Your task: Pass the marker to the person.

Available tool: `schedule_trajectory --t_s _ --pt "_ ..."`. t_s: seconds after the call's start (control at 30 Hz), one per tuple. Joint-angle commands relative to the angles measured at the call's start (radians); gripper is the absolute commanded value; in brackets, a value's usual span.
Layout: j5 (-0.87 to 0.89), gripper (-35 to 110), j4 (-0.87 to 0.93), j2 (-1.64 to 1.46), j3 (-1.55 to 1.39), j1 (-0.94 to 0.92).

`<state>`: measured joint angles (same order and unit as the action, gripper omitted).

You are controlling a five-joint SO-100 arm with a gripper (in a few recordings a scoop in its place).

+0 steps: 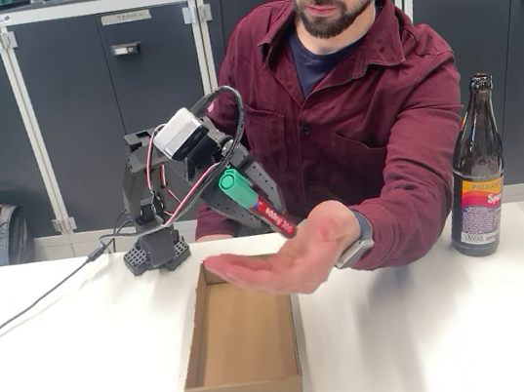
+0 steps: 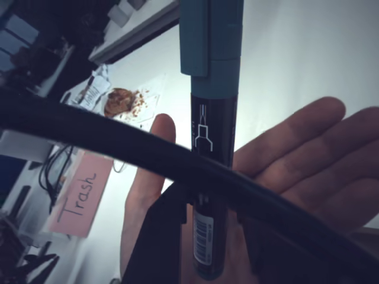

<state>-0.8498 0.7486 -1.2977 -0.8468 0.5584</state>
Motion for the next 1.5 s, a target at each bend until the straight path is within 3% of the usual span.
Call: schedule_trajectory --t_s 0.0,0.33,0.53,0.8,1.0,1.47 --pt "0.106 -5 -0.052 -0.025 -0.014 0.014" --pt "0.302 -5 -0.097 -0.026 -0.143 0.054" --pt "0.262 -5 0.075 -0.025 -0.072 0.132" --pt "0.187 -4 0.005 -0.069 -0.115 0.106" --pt "0.193 12 -0.044 -0.081 -0.207 0.064" --pt "0.149 23 -0.077 -0.089 -0.27 0.098"
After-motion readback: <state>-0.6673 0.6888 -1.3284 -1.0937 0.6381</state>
